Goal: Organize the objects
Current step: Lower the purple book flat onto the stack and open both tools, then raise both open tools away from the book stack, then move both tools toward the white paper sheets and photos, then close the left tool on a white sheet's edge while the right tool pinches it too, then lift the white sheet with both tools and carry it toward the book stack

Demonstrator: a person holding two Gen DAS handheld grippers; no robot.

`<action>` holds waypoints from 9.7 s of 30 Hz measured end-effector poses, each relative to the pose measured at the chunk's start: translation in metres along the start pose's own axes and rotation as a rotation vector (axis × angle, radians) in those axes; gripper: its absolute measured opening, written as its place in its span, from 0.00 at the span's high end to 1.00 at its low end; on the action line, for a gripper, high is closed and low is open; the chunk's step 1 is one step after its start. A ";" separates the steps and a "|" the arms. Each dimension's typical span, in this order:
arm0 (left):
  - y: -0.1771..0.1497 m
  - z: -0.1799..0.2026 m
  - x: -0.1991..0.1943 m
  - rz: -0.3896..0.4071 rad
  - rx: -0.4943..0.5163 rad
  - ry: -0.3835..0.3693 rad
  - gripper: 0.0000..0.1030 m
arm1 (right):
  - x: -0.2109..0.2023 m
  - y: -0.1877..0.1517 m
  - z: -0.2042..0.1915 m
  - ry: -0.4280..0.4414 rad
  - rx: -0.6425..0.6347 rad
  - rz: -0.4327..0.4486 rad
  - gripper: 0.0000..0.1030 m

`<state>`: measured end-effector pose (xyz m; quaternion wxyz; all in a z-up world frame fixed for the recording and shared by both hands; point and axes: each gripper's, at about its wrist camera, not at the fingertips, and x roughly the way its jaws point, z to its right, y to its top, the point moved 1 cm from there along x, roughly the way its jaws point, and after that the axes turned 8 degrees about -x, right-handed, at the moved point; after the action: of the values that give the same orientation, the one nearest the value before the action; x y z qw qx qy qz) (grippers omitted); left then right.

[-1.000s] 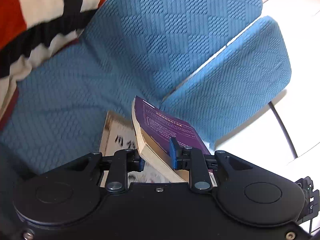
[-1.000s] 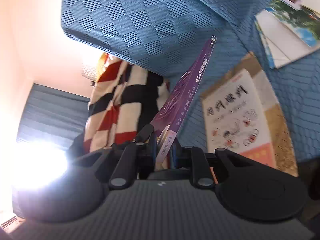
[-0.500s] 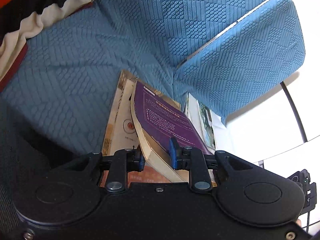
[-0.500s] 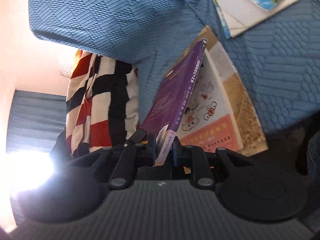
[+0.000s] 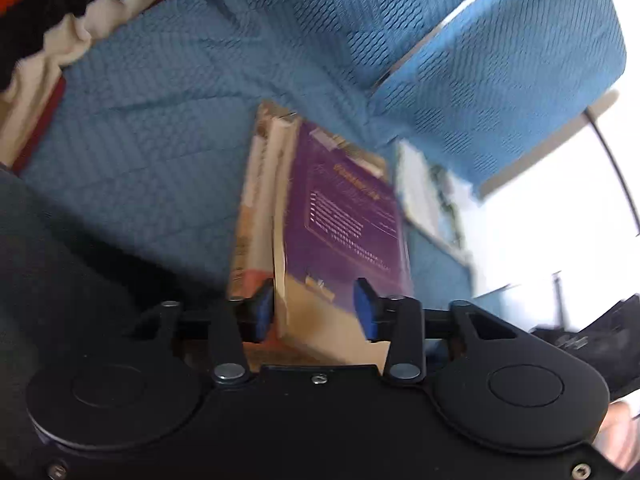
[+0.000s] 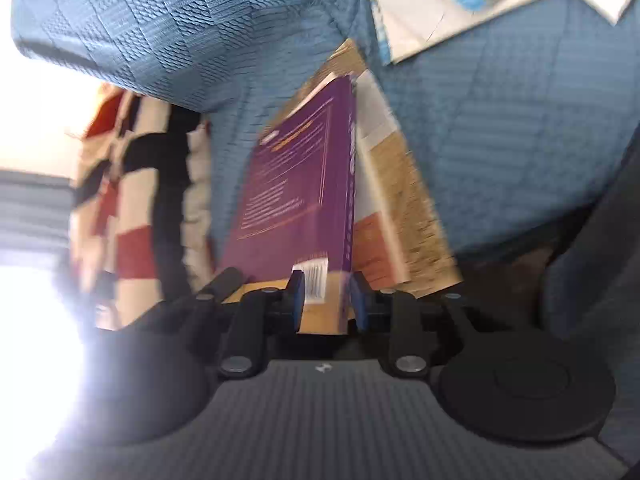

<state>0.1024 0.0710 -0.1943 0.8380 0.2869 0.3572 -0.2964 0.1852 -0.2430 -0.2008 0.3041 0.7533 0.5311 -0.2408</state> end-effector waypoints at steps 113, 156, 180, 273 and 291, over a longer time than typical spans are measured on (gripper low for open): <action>-0.026 0.181 -0.072 0.238 0.359 -0.003 0.45 | -0.119 -0.035 -0.100 -0.456 -0.547 0.452 0.49; -0.050 0.282 0.066 0.032 0.457 -0.023 0.45 | -0.171 -0.007 0.048 -0.539 -0.301 0.507 0.46; -0.034 0.280 0.224 -0.240 0.211 -0.145 0.57 | -0.131 0.058 0.174 -0.405 -0.081 0.450 0.45; -0.039 0.221 0.246 -0.539 -0.534 -0.538 0.62 | -0.176 0.056 0.142 0.076 0.358 0.589 0.96; -0.014 0.193 0.157 -0.506 -0.504 -0.565 0.89 | -0.186 0.005 0.051 0.075 0.235 0.553 0.95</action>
<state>0.2648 -0.1179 -0.2071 0.8474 -0.1146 0.2345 -0.4623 0.1282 -0.4025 -0.1083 0.2491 0.9078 0.2850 -0.1806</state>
